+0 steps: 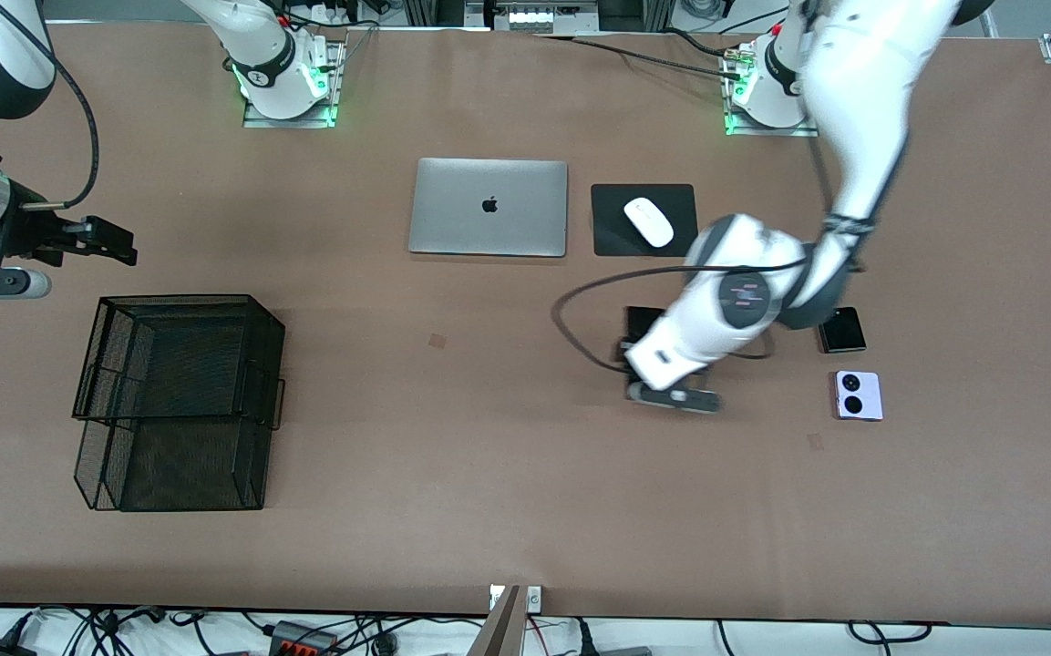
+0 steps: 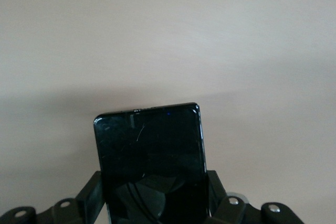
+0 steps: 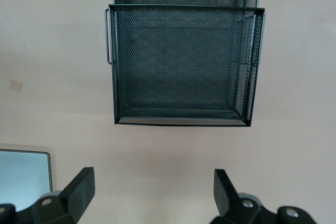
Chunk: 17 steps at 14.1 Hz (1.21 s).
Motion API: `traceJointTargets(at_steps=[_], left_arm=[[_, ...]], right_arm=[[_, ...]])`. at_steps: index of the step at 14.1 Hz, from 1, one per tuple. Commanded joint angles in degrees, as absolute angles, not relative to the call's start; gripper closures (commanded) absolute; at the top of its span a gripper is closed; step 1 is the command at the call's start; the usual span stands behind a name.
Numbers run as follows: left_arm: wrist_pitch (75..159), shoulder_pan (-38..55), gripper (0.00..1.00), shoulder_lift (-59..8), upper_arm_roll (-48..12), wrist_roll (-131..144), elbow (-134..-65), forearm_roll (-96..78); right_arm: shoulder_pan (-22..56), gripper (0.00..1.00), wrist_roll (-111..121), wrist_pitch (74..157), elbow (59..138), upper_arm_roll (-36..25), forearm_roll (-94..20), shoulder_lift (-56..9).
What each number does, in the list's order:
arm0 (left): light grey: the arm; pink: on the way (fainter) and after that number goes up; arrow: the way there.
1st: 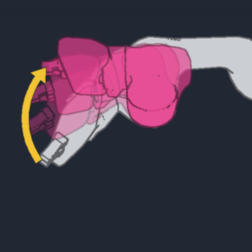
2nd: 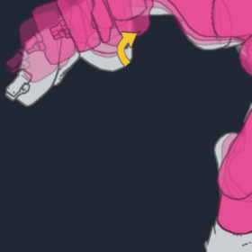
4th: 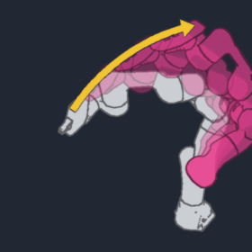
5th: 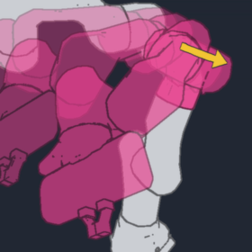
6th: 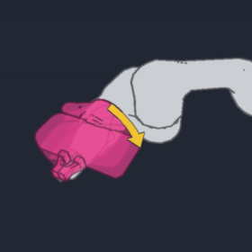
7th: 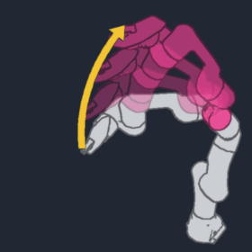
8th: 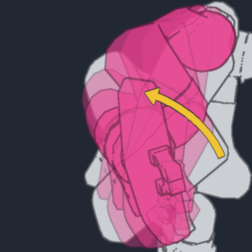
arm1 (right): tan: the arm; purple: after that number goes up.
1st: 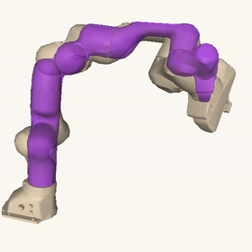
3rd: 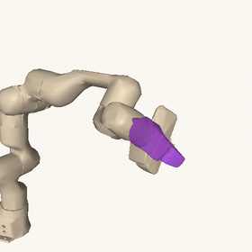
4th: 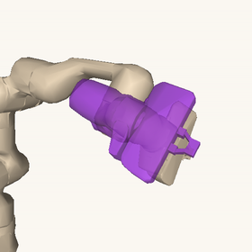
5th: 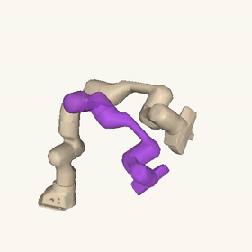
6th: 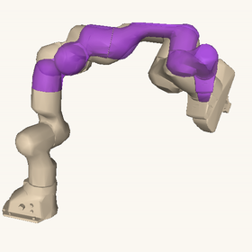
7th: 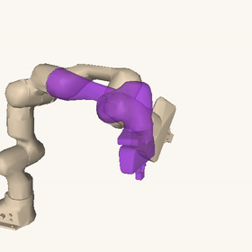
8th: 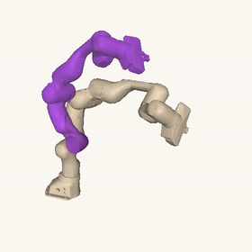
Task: Place phones with both arms
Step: 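Carry the slab phone to the table middle and open the left gripper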
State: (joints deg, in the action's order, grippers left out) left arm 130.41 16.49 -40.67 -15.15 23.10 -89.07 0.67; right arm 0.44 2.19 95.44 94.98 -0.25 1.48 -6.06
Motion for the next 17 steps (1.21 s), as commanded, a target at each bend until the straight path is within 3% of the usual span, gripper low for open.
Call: traceJointTargets(at_steps=[1, 4, 6, 7, 8, 10, 15, 17], left_arm=[[129.6, 22.7, 0.63, -50.8, -14.3, 29.4, -77.1, 1.6], [132.0, 25.2, 0.63, -54.0, -14.5, 30.5, -74.8, 1.2], [135.3, 26.5, 0.52, -55.5, -14.6, 31.6, -75.1, 1.2], [135.9, 26.5, 0.04, -55.7, -14.5, 31.6, -75.1, 1.6], [135.9, 26.3, 0.0, -55.5, -14.6, 31.6, -75.1, 1.6], [133.1, 24.5, 0.0, -52.5, -14.2, 31.7, -76.2, 1.5], [106.8, 18.6, 0.0, -42.5, -8.5, 31.6, -76.6, 10.4], [101.1, 14.5, 0.0, -41.8, -8.3, 31.3, -76.6, 15.6]], right_arm=[[1.4, 0.0, 2.5, 95.1, 90.9, -0.2, 0.3, -10.4], [1.6, 0.0, 2.5, 96.1, 90.9, -0.2, -2.6, -12.4], [1.7, 0.0, 2.5, 97.4, 90.9, -0.2, -2.6, -13.0], [1.7, 0.0, 2.5, 97.6, 90.9, -0.2, -2.7, -13.0], [1.7, 0.0, 2.5, 97.6, 90.9, -0.2, -2.7, -13.0], [1.7, 0.0, 2.5, 99.0, 91.0, -0.2, -2.8, -13.4], [3.7, 0.0, 2.5, 99.1, 91.1, 0.2, -3.2, -15.2], [5.8, 0.0, 2.5, 99.2, 91.0, 0.2, -4.2, -16.3]])
